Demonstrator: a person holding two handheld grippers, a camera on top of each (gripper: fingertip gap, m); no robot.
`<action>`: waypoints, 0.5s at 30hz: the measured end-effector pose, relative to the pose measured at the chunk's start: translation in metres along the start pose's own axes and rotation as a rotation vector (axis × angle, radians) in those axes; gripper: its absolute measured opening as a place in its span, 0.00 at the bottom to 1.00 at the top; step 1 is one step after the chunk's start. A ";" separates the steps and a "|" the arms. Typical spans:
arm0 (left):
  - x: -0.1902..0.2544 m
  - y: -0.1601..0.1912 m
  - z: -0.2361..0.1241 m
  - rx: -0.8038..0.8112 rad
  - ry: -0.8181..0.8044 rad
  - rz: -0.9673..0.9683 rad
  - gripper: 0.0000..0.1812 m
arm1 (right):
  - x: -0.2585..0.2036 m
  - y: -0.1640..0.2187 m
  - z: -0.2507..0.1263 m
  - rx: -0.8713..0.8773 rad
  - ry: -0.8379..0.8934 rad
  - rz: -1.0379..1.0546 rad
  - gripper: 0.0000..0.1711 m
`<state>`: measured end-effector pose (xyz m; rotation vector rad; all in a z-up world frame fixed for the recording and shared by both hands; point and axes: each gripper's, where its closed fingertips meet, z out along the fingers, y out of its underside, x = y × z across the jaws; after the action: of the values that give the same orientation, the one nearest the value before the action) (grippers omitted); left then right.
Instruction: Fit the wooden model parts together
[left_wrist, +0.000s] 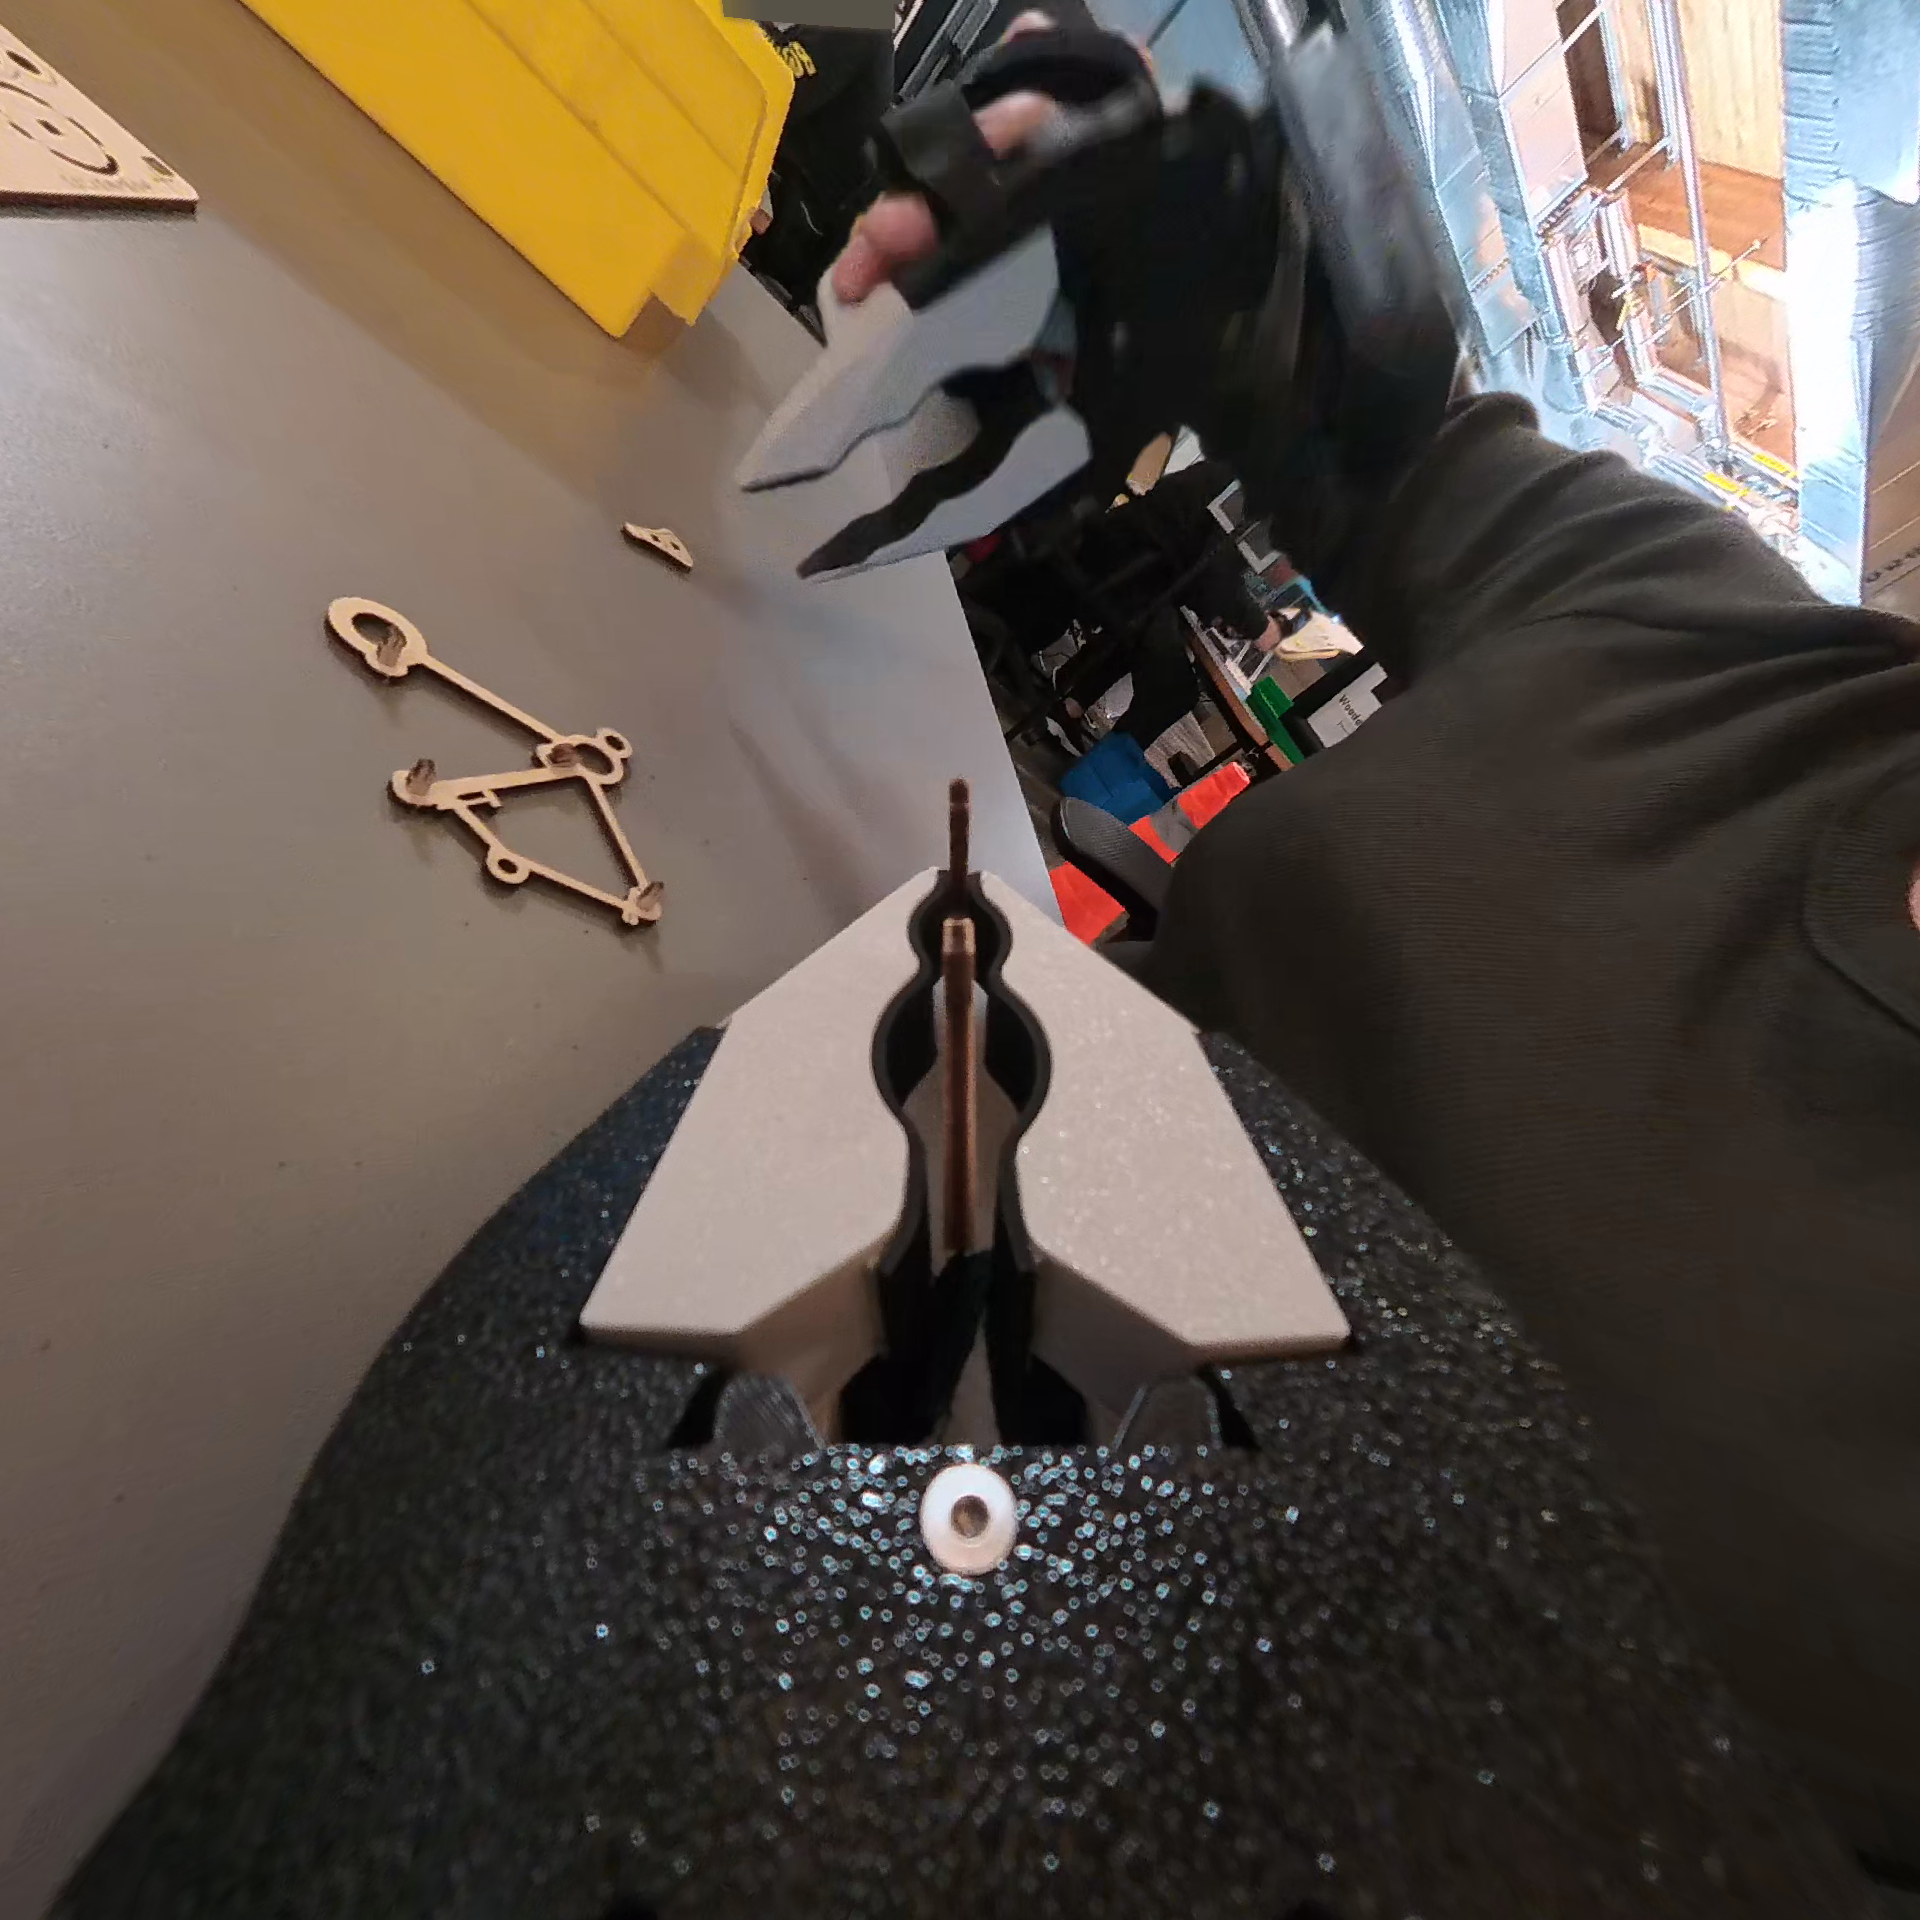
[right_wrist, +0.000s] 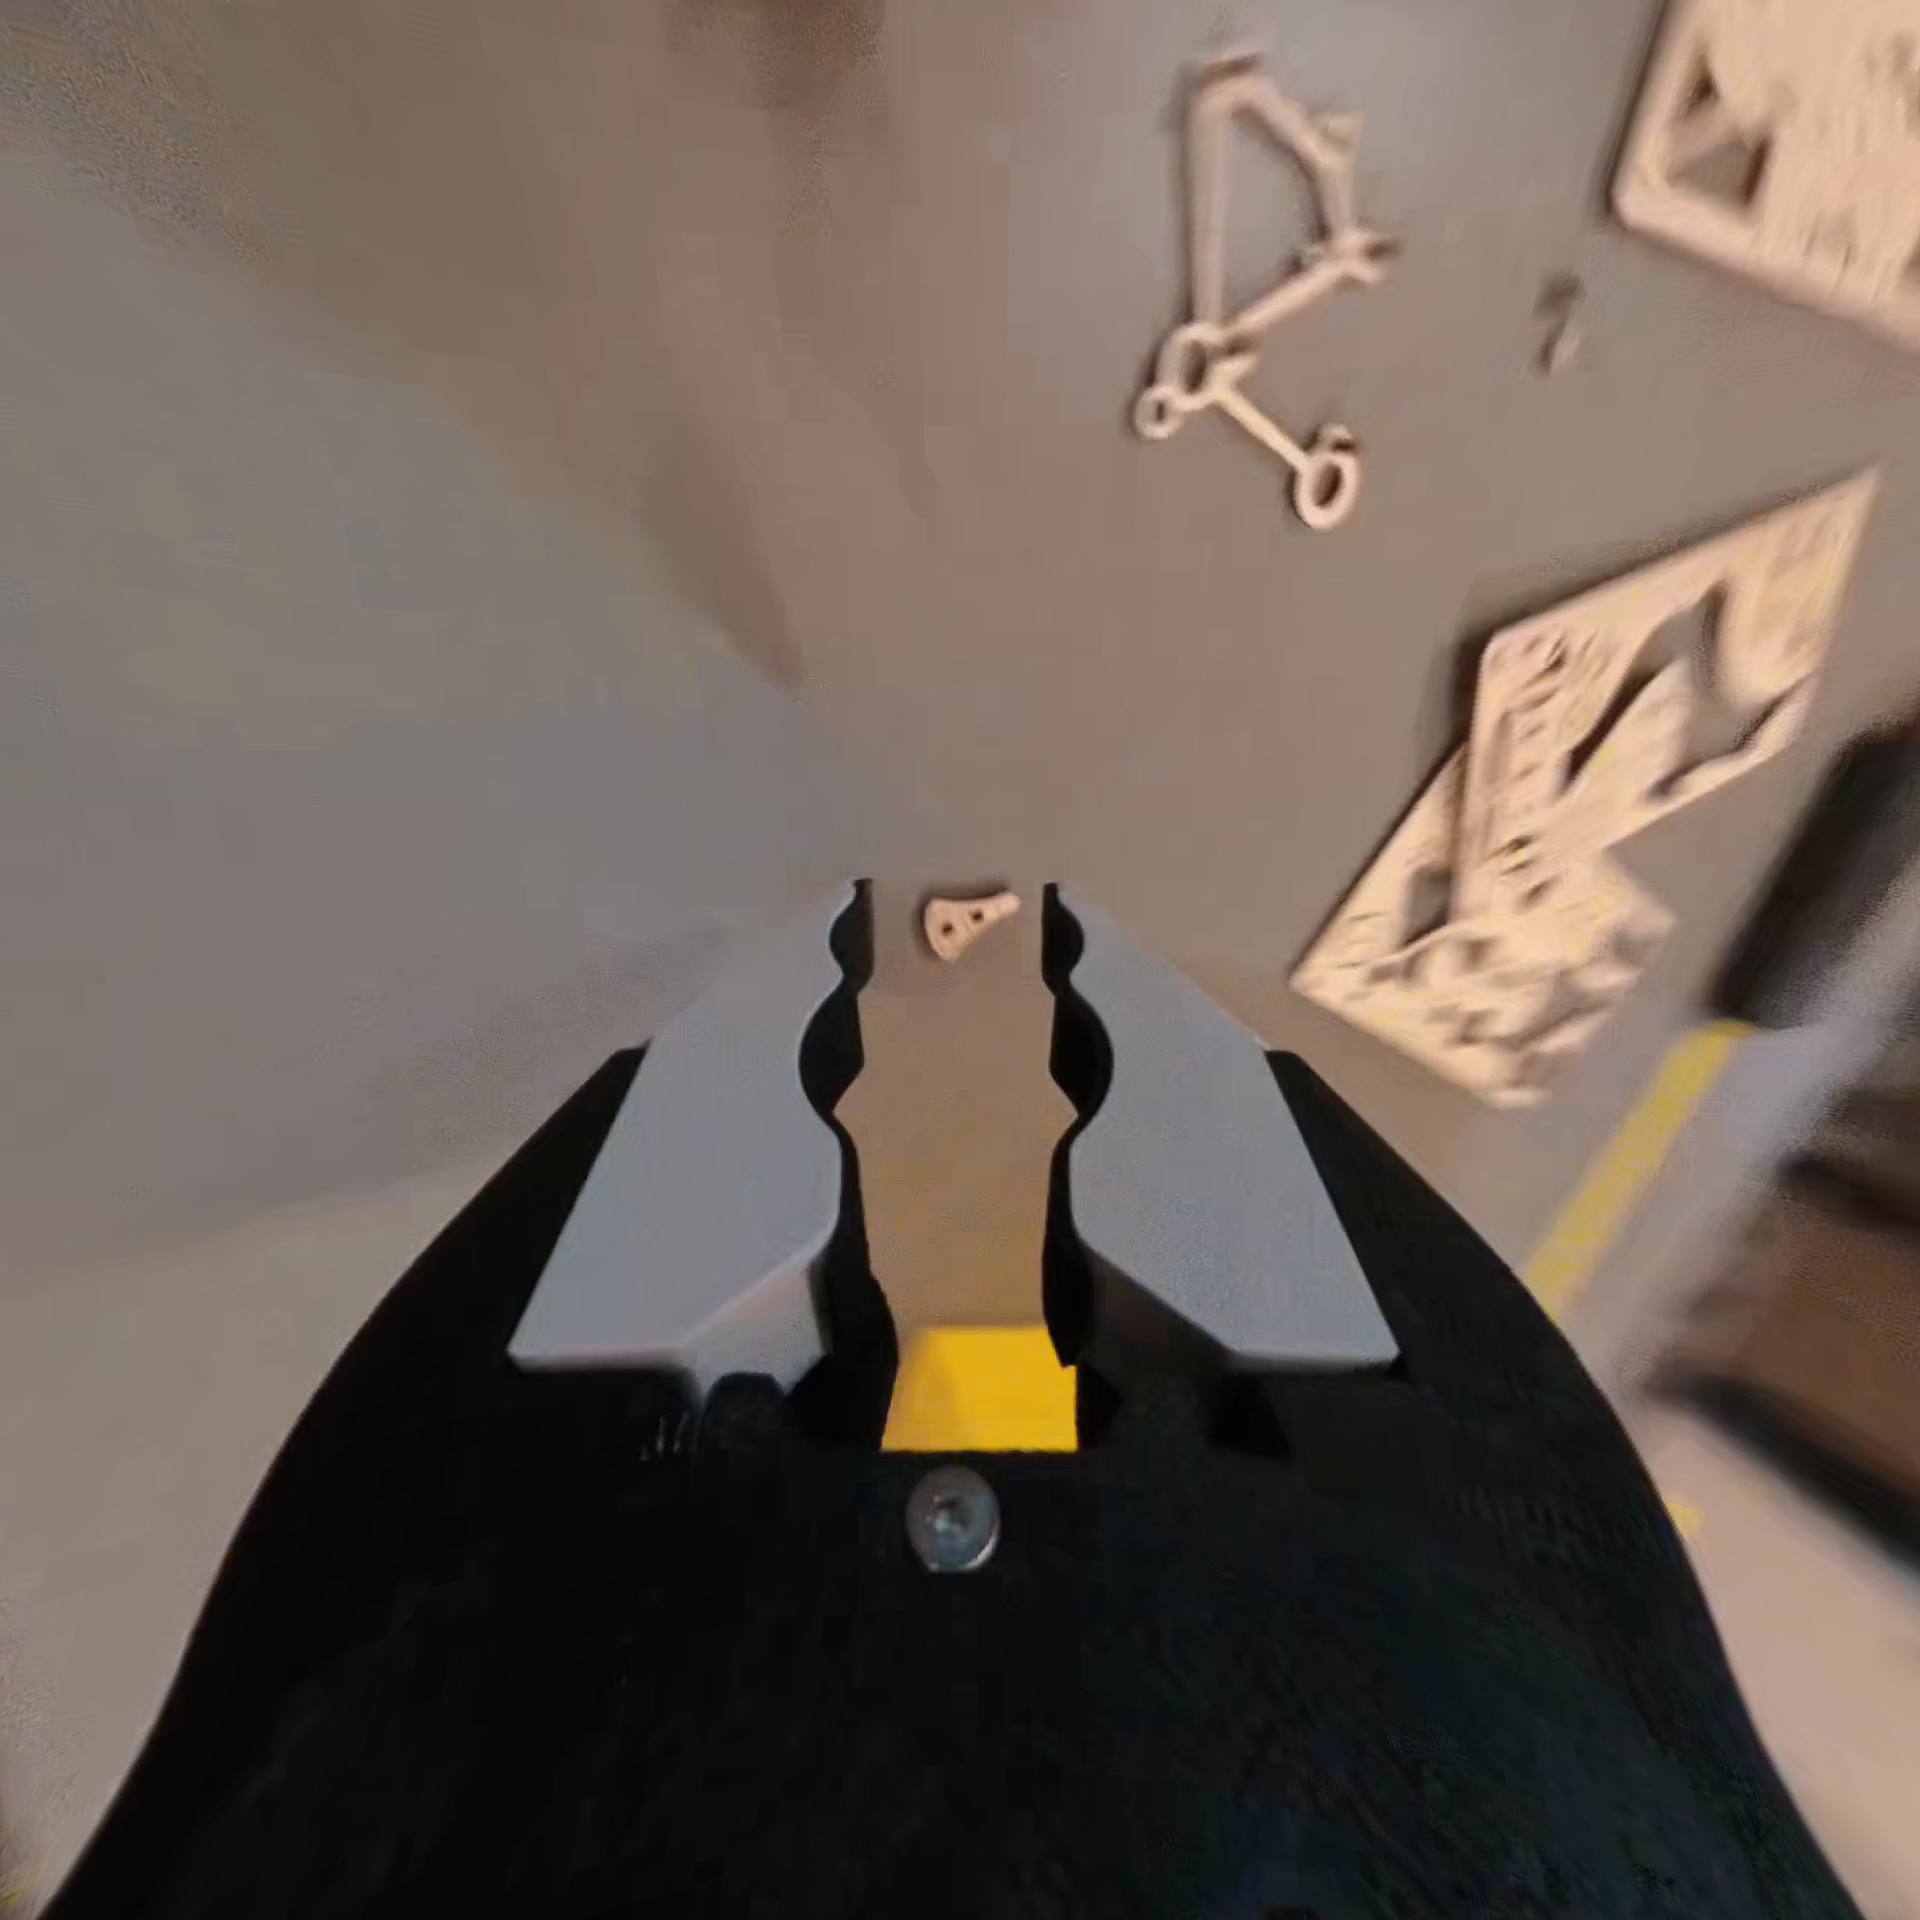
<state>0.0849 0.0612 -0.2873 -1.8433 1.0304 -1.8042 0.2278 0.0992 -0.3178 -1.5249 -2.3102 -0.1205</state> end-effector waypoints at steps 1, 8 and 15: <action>0.000 0.001 0.001 -0.005 -0.002 0.002 0.00 | 0.000 -0.001 -0.002 0.046 -0.061 0.147 0.15; 0.000 0.007 0.004 -0.042 -0.007 0.017 0.00 | 0.002 0.029 0.015 0.091 -0.190 0.681 0.11; 0.000 0.013 0.007 -0.074 -0.010 0.029 0.00 | -0.003 0.034 0.027 0.123 -0.227 0.763 0.12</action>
<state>0.0882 0.0508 -0.2967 -1.8686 1.1292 -1.7601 0.2524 0.1180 -0.3487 -2.3149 -1.6764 0.4020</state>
